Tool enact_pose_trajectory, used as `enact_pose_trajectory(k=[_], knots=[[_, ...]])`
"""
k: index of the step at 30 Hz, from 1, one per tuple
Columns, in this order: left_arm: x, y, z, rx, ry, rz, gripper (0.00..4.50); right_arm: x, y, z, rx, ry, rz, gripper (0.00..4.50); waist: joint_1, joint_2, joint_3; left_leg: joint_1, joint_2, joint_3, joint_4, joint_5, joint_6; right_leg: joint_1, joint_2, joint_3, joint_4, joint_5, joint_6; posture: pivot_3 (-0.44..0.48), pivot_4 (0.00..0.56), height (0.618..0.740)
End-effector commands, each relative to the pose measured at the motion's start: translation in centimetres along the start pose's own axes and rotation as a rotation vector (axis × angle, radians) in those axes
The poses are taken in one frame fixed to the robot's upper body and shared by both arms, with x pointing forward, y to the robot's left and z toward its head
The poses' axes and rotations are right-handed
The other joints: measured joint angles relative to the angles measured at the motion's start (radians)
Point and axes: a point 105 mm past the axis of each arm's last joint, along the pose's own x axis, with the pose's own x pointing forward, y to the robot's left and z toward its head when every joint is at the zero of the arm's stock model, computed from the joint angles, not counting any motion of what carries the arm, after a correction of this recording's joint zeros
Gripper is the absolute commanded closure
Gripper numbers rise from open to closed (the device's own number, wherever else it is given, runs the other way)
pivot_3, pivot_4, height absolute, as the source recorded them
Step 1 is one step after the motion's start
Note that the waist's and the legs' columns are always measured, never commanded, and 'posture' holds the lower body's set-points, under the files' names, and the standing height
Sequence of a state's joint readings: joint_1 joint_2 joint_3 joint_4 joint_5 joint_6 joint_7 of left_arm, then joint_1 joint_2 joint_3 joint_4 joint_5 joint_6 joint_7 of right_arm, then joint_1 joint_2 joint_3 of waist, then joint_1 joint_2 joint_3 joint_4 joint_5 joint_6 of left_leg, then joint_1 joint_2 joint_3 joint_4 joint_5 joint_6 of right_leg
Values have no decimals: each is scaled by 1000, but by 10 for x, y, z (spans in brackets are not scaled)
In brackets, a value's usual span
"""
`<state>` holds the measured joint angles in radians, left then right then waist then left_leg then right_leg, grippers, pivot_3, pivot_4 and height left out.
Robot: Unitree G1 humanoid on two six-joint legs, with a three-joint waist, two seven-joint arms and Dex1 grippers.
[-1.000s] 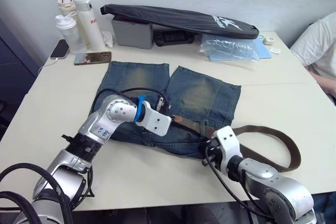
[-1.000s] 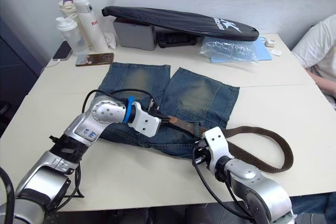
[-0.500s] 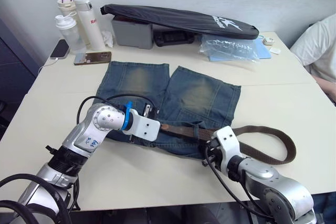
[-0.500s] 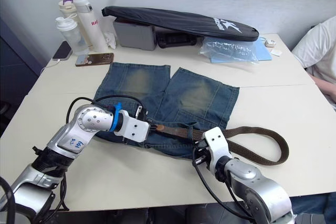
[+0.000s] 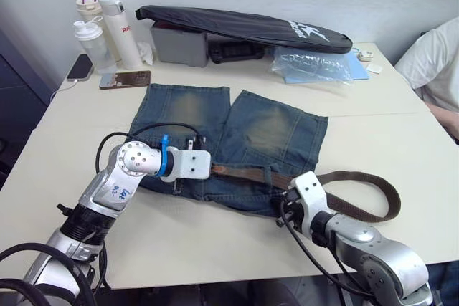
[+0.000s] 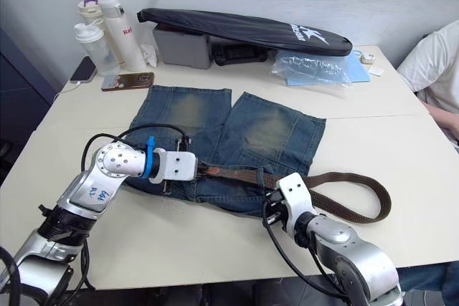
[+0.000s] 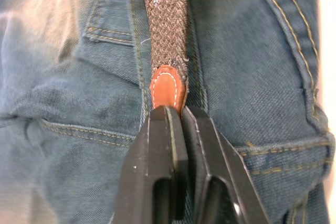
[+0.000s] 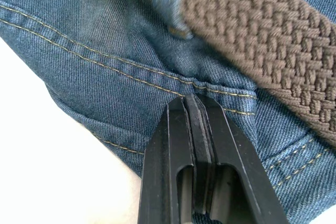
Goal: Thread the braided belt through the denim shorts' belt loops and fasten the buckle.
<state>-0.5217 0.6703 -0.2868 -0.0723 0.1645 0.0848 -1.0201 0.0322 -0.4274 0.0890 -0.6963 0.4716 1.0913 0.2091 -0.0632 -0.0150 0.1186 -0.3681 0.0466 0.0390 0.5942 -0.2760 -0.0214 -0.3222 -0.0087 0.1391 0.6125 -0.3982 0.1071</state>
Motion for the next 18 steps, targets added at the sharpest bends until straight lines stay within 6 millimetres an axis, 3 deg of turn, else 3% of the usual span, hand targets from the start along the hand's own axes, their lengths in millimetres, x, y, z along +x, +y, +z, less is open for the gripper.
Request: enact_pose_trajectory(k=[1, 7, 11, 17, 18], knots=[[-14, 15, 8, -148, -65, 42, 2572, -2, -13, -20, 24, 103, -31, 4500, 1, 0, 0, 0, 0, 0, 0, 0, 0, 0, 0, 0, 0, 0, 0, 0, 150, 740], [-61, 30, 3, -375, -194, -100, 35, -16, -20, 13, -14, 10, -12, 4500, 4, 1, 6, -2, -1, -1, 0, 0, -1, -2, -1, -2, -1, 1, -1, 0, 150, 740], [-73, 30, 12, -461, -276, -174, 35, -27, 0, 34, -75, -21, 150, 4500, 8, 6, 9, -2, -2, -1, -1, -1, -2, -2, -3, -3, -2, 1, -2, 0, 150, 740], [-71, 27, 12, -452, -278, -201, 35, -50, 20, 57, -288, -5, 304, 4500, 7, 6, 12, -4, -1, -3, -2, -1, -2, -2, -2, -5, -4, 1, -2, 0, 150, 740], [-69, 26, 13, -454, -279, -201, 7, -53, 22, 59, -341, 10, 326, 4183, 7, 5, 12, -4, -1, -2, -2, -1, -2, -2, -2, -5, -5, 1, -2, 0, 150, 740]])
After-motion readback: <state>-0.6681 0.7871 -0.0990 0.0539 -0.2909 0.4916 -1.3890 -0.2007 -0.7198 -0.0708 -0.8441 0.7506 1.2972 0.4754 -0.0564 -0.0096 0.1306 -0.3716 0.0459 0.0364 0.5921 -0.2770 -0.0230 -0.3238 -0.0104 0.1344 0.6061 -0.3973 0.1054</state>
